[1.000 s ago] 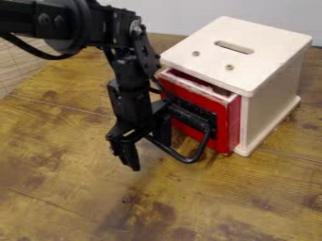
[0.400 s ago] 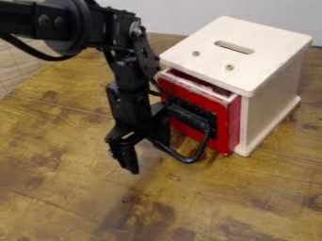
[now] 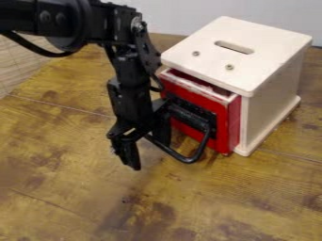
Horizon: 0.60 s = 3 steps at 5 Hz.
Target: Open the drawer
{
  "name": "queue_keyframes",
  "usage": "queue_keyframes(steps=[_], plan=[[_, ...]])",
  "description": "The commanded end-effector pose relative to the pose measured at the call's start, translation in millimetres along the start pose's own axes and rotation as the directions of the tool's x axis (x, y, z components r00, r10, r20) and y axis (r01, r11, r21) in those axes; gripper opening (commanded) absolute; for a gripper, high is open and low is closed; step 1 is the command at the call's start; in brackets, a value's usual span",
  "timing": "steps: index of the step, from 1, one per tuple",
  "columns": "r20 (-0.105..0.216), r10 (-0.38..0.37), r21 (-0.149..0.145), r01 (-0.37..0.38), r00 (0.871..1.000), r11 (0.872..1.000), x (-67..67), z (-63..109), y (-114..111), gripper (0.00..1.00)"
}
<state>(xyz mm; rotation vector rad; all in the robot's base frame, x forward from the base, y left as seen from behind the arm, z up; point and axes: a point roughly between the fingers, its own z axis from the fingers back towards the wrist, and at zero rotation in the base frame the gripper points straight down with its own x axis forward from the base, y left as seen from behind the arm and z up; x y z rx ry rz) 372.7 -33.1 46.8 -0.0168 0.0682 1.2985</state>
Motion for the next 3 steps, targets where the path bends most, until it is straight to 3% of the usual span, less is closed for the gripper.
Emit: queue_keyframes(steps=[1, 3], plan=[[0.01, 0.002, -0.045, -0.001, 1.0, 0.999, -3.6, 11.7, -3.3, 1.0], [0.013, 0.025, -0.044, -0.024, 1.0, 0.999, -4.4, 12.9, -1.9, 1.0]])
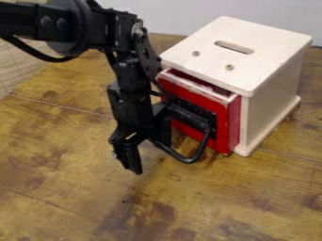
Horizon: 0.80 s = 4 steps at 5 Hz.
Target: Open the drawer
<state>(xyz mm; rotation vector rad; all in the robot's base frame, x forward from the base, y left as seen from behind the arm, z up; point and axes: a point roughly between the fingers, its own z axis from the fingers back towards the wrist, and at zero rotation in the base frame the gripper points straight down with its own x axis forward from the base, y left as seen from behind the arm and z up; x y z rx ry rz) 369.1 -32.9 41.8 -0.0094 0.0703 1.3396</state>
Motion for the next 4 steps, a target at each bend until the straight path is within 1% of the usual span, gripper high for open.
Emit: queue_keyframes(steps=[1, 4], plan=[[0.012, -0.004, -0.047, 0.005, 1.0, 0.999, -3.9, 19.8, -5.7, 1.0], [0.014, 0.031, -0.041, -0.03, 0.999, 0.999, -3.4, 21.9, -9.6, 1.0]])
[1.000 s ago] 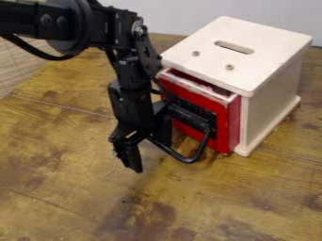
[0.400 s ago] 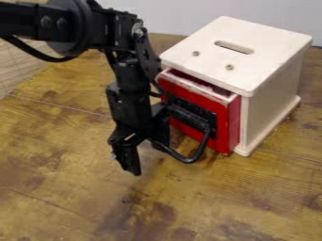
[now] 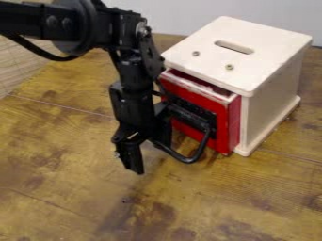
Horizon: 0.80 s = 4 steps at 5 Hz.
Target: Open the drawer
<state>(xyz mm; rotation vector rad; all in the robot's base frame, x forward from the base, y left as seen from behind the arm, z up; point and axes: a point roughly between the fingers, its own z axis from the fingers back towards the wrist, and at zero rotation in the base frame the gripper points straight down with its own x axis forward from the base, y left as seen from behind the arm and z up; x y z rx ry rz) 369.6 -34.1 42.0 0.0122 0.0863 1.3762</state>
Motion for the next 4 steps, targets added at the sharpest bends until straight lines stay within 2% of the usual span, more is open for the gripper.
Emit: queue_keyframes(steps=[1, 4], plan=[[0.015, 0.006, -0.064, -0.005, 1.0, 0.998, -2.7, 23.6, -8.4, 1.0], [0.018, 0.038, -0.059, -0.037, 0.999, 0.998, -2.7, 23.2, -10.3, 1.0]])
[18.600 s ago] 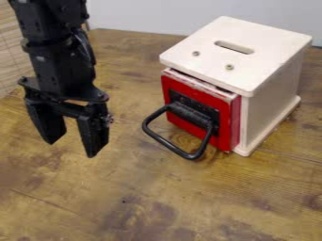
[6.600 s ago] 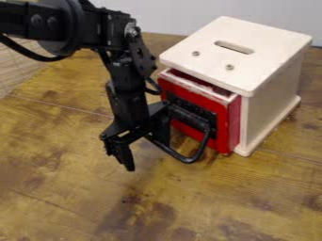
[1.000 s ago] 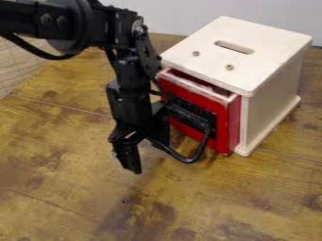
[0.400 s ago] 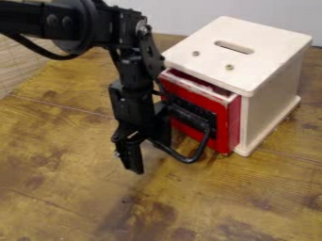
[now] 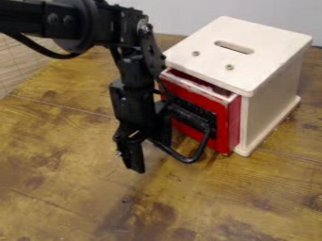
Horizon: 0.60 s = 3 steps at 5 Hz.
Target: Open the drawer
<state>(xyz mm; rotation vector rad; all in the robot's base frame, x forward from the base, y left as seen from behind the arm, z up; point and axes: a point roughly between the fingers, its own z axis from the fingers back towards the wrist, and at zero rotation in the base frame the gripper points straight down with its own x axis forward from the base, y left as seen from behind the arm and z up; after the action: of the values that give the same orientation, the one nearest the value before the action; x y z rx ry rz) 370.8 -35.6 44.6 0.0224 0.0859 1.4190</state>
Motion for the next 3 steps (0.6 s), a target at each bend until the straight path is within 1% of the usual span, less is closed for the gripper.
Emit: queue_keyframes(steps=[1, 3], plan=[[0.014, 0.005, -0.064, -0.004, 1.0, 0.998, -2.1, 19.5, -8.0, 1.0], [0.019, 0.024, -0.062, -0.023, 1.0, 0.998, -3.0, 20.9, -6.5, 1.0]])
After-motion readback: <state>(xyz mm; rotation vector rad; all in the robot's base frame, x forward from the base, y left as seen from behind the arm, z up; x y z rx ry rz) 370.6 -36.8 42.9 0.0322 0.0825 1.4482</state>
